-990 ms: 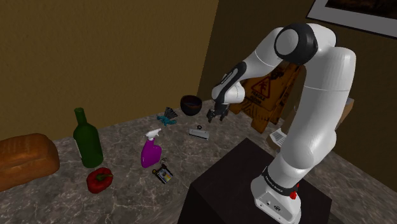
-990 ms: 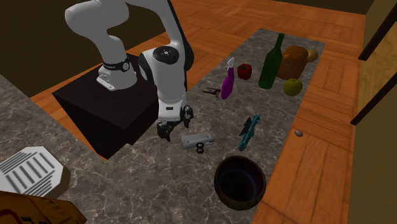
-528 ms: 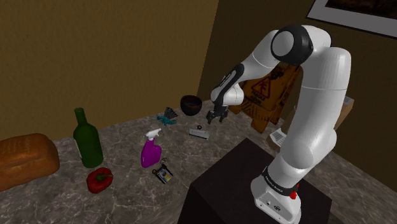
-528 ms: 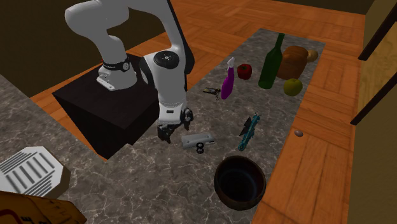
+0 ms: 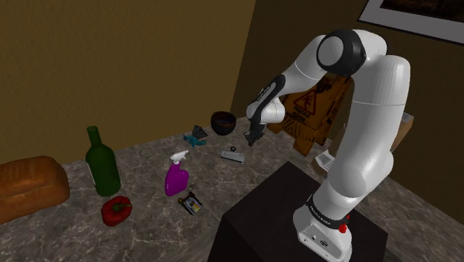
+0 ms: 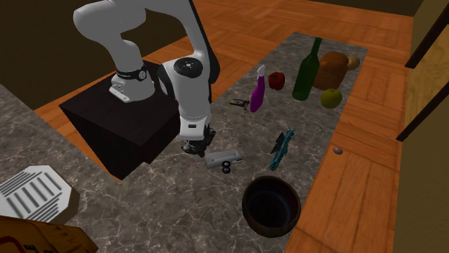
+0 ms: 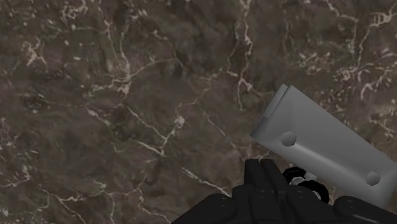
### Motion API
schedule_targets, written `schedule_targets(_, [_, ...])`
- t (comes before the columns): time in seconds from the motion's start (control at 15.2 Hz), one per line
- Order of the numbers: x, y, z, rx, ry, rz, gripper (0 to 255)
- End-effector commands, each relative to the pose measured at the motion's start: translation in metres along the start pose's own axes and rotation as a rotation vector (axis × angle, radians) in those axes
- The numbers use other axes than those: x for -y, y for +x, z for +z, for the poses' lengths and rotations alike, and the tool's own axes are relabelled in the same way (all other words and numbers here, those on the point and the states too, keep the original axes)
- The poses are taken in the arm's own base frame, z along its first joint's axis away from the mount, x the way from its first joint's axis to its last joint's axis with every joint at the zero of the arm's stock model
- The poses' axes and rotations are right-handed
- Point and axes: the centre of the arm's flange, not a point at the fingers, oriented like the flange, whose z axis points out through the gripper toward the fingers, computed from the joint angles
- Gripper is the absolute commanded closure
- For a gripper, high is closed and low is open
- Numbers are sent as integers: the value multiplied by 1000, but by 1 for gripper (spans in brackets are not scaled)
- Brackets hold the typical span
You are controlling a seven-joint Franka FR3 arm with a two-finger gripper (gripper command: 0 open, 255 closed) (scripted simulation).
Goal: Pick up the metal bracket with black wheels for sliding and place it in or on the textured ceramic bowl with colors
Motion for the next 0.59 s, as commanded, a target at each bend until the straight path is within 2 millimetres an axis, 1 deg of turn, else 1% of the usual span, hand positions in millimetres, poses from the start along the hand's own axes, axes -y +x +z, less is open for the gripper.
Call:
schedule_targets(0.0, [0,0,0,0,0,0,255])
schedule_targets(0.2, [0,0,0,0,0,0,255])
schedule_targets(0.26, [0,0,0,0,0,0,0])
schedule_targets(0.53, [38,19,32,-11,-12,238,0])
